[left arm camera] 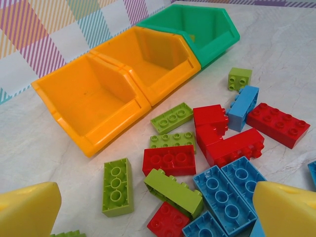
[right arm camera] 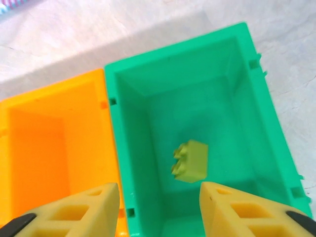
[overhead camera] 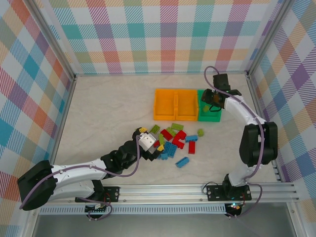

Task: Sort the legos into containers by color

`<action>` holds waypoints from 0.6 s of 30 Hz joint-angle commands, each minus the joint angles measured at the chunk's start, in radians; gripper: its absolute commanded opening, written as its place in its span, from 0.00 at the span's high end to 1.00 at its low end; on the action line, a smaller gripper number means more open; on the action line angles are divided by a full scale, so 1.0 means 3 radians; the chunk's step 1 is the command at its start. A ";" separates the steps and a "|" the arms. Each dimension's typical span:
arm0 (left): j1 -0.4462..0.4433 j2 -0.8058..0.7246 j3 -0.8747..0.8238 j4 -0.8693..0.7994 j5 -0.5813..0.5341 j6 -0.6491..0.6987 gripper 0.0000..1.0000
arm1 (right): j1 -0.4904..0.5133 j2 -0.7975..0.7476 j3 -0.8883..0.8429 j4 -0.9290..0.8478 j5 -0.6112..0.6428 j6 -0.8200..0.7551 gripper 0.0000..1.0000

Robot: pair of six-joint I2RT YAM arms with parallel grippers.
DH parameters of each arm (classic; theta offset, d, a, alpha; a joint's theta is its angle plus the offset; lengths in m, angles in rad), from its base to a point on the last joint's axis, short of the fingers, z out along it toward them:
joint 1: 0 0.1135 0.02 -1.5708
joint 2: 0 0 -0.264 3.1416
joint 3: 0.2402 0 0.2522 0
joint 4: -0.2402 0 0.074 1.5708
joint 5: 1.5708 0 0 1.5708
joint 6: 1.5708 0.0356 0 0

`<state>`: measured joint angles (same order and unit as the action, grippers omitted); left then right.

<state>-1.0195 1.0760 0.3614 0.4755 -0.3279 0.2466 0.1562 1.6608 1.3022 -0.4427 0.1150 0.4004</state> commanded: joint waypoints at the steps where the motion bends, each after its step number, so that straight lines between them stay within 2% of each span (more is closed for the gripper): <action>1: 0.0006 -0.0050 -0.0003 0.0084 -0.0060 -0.0052 0.00 | -0.0025 -0.0168 -0.0118 -0.0047 -0.0053 -0.0084 0.53; 4: 0.0008 -0.0063 -0.0003 0.0082 -0.0093 -0.0058 0.00 | -0.0025 -0.0351 -0.0242 -0.0076 -0.0180 0.0001 0.54; 7: 0.0008 -0.0103 -0.0008 0.0063 -0.0075 -0.0051 0.00 | 0.0026 -0.0699 -0.0652 -0.0047 -0.0333 0.0186 0.54; 12: 0.0008 -0.0161 0.0003 -0.0019 0.0331 0.0062 0.00 | 0.0238 -0.1210 -0.1415 -0.0026 -0.0429 0.0356 0.53; 15: 0.0008 -0.0166 -0.0011 0.0012 0.0550 0.0064 0.00 | 0.0340 -0.1244 -0.1613 -0.0083 -0.0470 0.0296 0.49; 18: 0.0004 -0.0124 -0.0004 0.0026 0.0618 0.0062 0.00 | 0.0349 -0.1123 -0.1715 0.0013 -0.0550 0.0242 0.47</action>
<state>-1.0195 1.0420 0.3614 0.4728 -0.2054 0.2550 0.2604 1.3018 0.8093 -0.4614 -0.0113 0.4782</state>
